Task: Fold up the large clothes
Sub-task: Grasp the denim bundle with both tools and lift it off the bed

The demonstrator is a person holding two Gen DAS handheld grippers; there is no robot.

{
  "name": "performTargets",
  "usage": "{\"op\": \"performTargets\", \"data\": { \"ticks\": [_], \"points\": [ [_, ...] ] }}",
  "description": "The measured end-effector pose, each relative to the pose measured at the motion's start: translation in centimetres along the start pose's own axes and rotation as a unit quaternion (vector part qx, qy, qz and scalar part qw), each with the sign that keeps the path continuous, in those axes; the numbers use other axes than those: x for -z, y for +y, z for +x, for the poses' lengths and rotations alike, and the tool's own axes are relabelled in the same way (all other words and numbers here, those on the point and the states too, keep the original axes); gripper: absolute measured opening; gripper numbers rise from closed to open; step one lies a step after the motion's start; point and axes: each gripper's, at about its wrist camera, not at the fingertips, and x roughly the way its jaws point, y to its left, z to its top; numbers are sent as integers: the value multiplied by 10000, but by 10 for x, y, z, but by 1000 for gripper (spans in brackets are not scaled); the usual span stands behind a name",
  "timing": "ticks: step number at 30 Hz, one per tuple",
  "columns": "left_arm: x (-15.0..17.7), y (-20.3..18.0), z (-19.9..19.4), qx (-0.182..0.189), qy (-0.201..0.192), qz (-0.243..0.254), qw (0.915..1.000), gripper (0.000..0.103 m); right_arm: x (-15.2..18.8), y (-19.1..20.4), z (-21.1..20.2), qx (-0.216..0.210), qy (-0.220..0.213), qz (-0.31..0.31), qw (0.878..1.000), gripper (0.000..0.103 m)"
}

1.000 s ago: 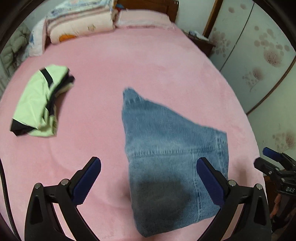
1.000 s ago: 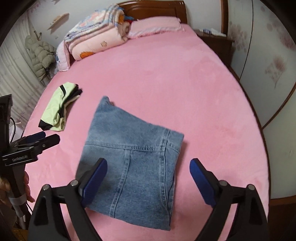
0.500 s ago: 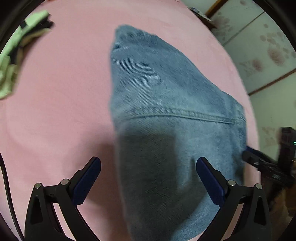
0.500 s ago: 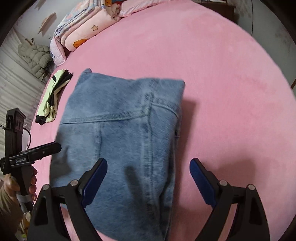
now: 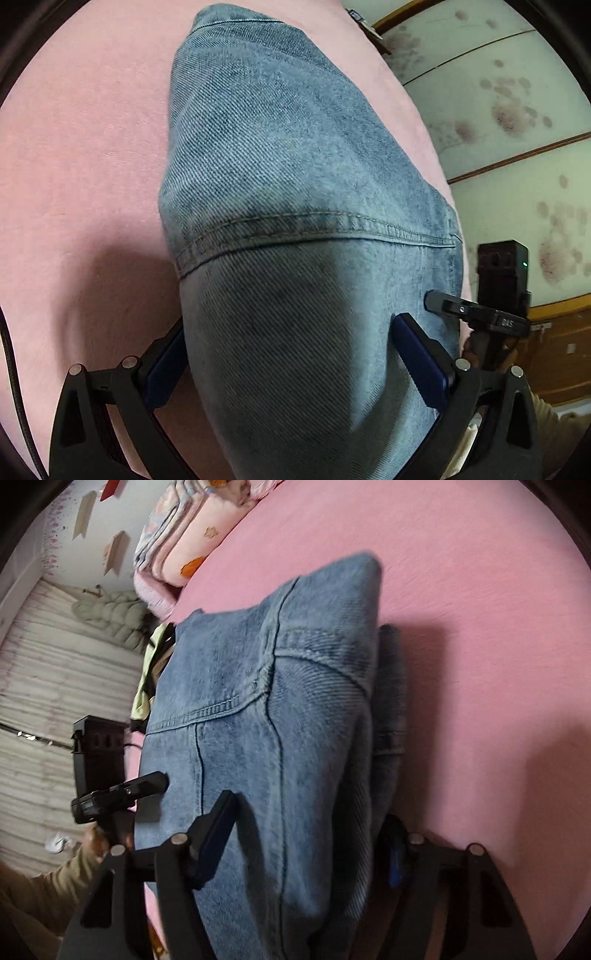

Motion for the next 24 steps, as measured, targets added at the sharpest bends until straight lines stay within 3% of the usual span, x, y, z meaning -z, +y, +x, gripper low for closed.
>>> {"op": "performTargets", "data": {
  "ticks": [5, 9, 12, 16, 24],
  "points": [
    [1, 5, 2, 110, 42, 78, 9999, 97, -7, 2, 10, -176, 136, -79, 9997, 50],
    [1, -9, -7, -329, -12, 254, 9991, 84, -5, 5, 5, -42, 35, 44, 10000, 35],
    [6, -27, -18, -680, -169, 374, 9968, 71, -1, 22, -2, 336, -153, -54, 9993, 25],
    [12, -47, -42, -896, -353, 370, 9947, 55, 7, 54, -13, 808, -370, -188, 9959, 21],
    [50, -56, -137, -916, -429, 479, 9937, 52, 34, 133, -40, 914, -516, -259, 9941, 20]
  ]
}}
